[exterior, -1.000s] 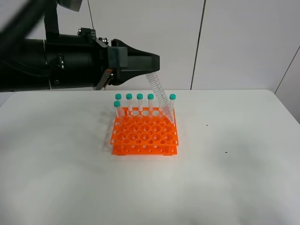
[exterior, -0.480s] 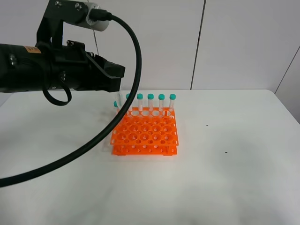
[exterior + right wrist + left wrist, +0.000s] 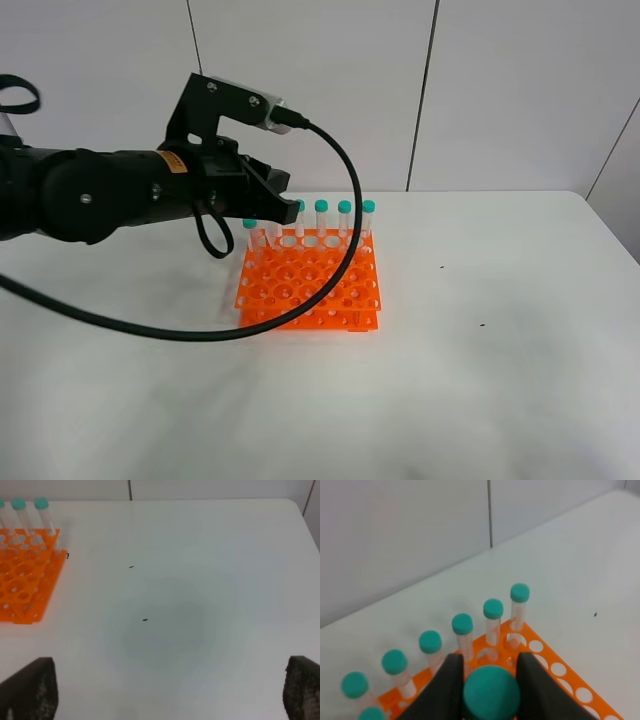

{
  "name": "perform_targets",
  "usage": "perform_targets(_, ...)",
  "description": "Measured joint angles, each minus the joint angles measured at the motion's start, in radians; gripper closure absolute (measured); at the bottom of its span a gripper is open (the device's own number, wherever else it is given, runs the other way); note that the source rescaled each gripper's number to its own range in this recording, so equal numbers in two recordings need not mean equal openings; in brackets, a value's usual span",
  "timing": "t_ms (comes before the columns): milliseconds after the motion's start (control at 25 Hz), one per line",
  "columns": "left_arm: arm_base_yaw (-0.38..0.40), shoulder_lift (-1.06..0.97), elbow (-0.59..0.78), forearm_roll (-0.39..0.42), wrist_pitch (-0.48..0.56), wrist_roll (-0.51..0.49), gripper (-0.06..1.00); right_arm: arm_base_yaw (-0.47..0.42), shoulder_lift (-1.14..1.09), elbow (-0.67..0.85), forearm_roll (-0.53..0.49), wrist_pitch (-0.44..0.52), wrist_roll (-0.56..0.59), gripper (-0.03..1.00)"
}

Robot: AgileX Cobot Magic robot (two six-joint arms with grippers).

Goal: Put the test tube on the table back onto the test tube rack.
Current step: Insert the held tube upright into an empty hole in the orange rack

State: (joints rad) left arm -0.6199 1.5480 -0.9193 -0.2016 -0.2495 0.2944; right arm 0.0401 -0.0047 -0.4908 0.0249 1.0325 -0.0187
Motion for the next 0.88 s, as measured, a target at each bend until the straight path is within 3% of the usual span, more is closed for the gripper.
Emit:
perform_targets(240, 0.015, 0.138, -0.163, 0.018, 0.004, -0.031, 0.94, 0.0, 0.0, 0.0, 0.0, 0.0, 0.0, -0.03)
perform_targets(400, 0.069, 0.185, -0.186, 0.138, 0.013, -0.176, 0.94, 0.0, 0.0, 0.0, 0.0, 0.0, 0.0, -0.03)
perform_targets(520, 0.105, 0.189, -0.186, 0.167, 0.022, -0.263, 0.94, 0.0, 0.0, 0.0, 0.0, 0.0, 0.0, -0.03)
perform_targets(880, 0.108, 0.189, -0.113, 0.123, -0.062, -0.114, 0.94, 0.0, -0.001, 0.0, 0.0, 0.0, 0.0, -0.03)
